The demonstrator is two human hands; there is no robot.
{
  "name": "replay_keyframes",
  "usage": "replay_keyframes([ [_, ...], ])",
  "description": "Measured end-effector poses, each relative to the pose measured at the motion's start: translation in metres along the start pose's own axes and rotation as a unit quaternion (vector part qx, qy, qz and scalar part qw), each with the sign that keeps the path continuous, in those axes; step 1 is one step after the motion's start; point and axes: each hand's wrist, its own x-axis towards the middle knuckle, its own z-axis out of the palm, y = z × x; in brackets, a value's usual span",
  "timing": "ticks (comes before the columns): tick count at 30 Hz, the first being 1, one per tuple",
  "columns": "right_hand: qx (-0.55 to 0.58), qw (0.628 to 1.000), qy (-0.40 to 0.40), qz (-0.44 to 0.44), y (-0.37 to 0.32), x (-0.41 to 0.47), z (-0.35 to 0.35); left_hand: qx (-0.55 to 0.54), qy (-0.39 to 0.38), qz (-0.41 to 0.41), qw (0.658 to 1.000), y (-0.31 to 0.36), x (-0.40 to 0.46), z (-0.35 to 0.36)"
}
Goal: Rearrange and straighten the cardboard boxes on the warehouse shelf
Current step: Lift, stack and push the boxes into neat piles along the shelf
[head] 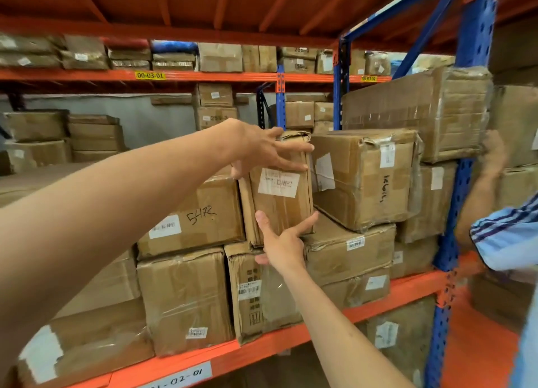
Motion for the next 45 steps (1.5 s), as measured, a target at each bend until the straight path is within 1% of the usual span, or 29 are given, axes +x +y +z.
replay_keyframes([
  [3,-0.035,0.999,-0.006,0.004,0.0,-0.003,-0.005,-0.02,0.017,-0.001,1.0,0.0,-0.002,0.006],
  [8,-0.087,0.996,-0.006,-0.031,0.007,-0.006,-0.022,-0.062,0.033,-0.022,0.997,-0.001,-0.005,0.014],
  [13,-0.083,0.996,-0.004,-0.019,0.005,-0.01,-0.038,-0.083,0.057,-0.038,0.994,0.002,-0.014,0.02],
  [17,-0.092,0.996,0.014,-0.005,-0.001,-0.015,-0.045,-0.113,0.084,-0.054,0.989,0.007,-0.02,0.027],
  [23,-0.11,0.993,0.046,0.005,-0.01,-0.026,-0.054,-0.123,0.089,-0.075,0.985,0.009,-0.037,0.037],
  [28,-0.127,0.991,0.031,-0.019,-0.016,-0.036,-0.063,-0.137,0.087,-0.081,0.983,0.012,-0.047,0.038],
  [30,-0.168,0.985,0.017,-0.037,-0.02,-0.036,-0.068,-0.16,0.08,-0.078,0.981,0.015,-0.049,0.034],
  [33,-0.22,0.975,-0.01,-0.026,-0.028,-0.035,-0.077,-0.178,0.084,-0.081,0.977,0.019,-0.05,0.027],
  [36,-0.257,0.965,-0.039,-0.02,-0.032,-0.034,-0.079,-0.209,0.142,-0.102,0.962,0.016,-0.05,0.025],
  [39,-0.208,0.977,-0.003,-0.032,-0.036,-0.03,-0.077,-0.262,0.175,-0.132,0.94,0.014,-0.051,0.027],
  [41,-0.171,0.984,0.009,-0.059,-0.037,-0.025,-0.08,-0.295,0.201,-0.16,0.92,0.015,-0.049,0.033],
  [43,-0.17,0.98,-0.013,-0.103,-0.037,-0.017,-0.088,-0.321,0.224,-0.193,0.9,0.019,-0.047,0.042],
  [45,-0.194,0.969,-0.046,-0.146,-0.033,-0.007,-0.094,-0.319,0.23,-0.22,0.893,0.027,-0.042,0.051],
])
